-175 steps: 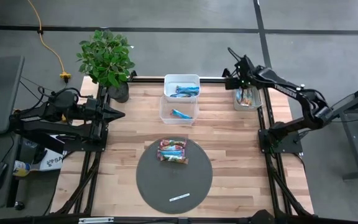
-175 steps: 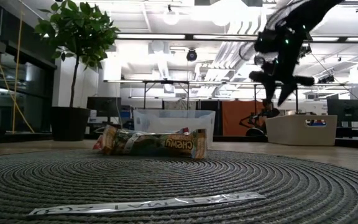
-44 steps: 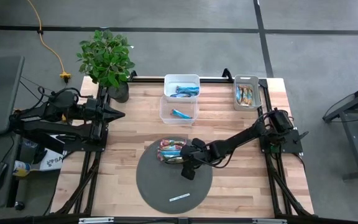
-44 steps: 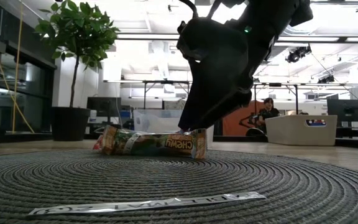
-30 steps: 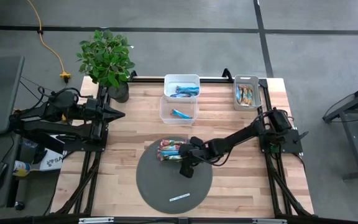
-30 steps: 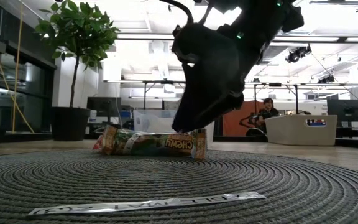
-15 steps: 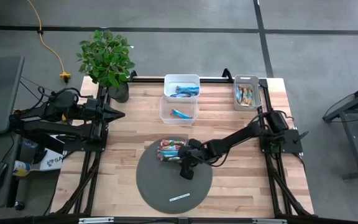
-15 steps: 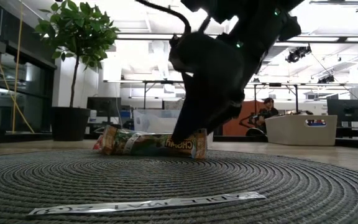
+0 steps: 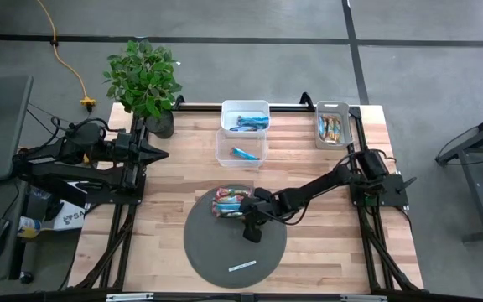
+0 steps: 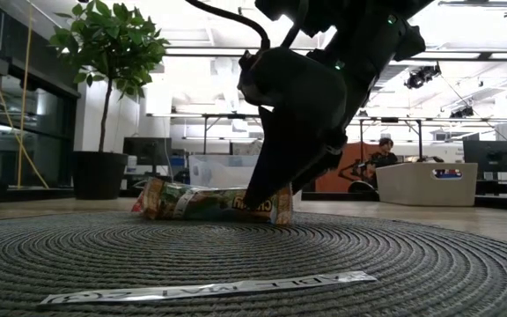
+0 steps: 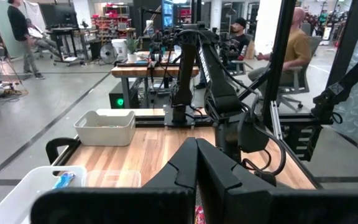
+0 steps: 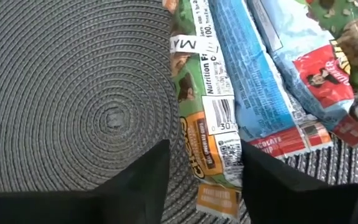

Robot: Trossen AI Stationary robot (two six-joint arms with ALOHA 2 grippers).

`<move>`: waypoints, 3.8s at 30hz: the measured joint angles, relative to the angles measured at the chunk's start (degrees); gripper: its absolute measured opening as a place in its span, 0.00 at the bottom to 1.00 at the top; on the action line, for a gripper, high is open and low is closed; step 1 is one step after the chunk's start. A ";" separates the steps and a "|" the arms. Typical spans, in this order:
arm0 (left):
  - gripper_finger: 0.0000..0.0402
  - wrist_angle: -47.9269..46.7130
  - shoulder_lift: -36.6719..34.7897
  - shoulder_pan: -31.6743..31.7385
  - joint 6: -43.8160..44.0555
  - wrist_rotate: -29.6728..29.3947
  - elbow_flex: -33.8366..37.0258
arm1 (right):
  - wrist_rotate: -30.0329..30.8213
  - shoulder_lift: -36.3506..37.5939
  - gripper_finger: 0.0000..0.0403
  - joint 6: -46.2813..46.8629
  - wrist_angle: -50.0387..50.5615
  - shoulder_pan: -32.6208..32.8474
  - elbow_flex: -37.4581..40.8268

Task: Pick and place Granola Bars by type
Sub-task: Put the yellow granola bar into the gray bin

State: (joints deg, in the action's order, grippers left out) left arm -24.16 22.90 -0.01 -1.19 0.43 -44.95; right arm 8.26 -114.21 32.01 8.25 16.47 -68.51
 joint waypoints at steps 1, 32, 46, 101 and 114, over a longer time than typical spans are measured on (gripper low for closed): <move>0.00 -0.01 0.00 0.00 0.00 0.01 -0.01 | -0.24 0.00 0.38 0.00 0.01 0.00 0.00; 0.00 0.00 0.01 0.00 0.00 0.01 -0.01 | -9.74 0.31 0.13 4.14 -6.75 0.00 -0.12; 0.00 0.00 0.01 0.00 0.01 0.02 -0.01 | -25.87 0.31 0.13 2.94 -6.60 0.00 -9.98; 0.00 -0.02 0.00 0.00 0.02 0.01 -0.02 | 66.32 8.06 0.13 -8.41 59.74 1.92 -65.79; 0.00 -0.02 0.02 0.00 0.02 0.00 -0.02 | 43.16 11.24 0.13 15.82 81.74 -15.70 -57.71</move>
State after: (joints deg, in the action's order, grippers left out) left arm -24.18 22.92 -0.01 -1.17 0.43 -44.97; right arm 51.42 -102.97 47.83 90.00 0.76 -126.22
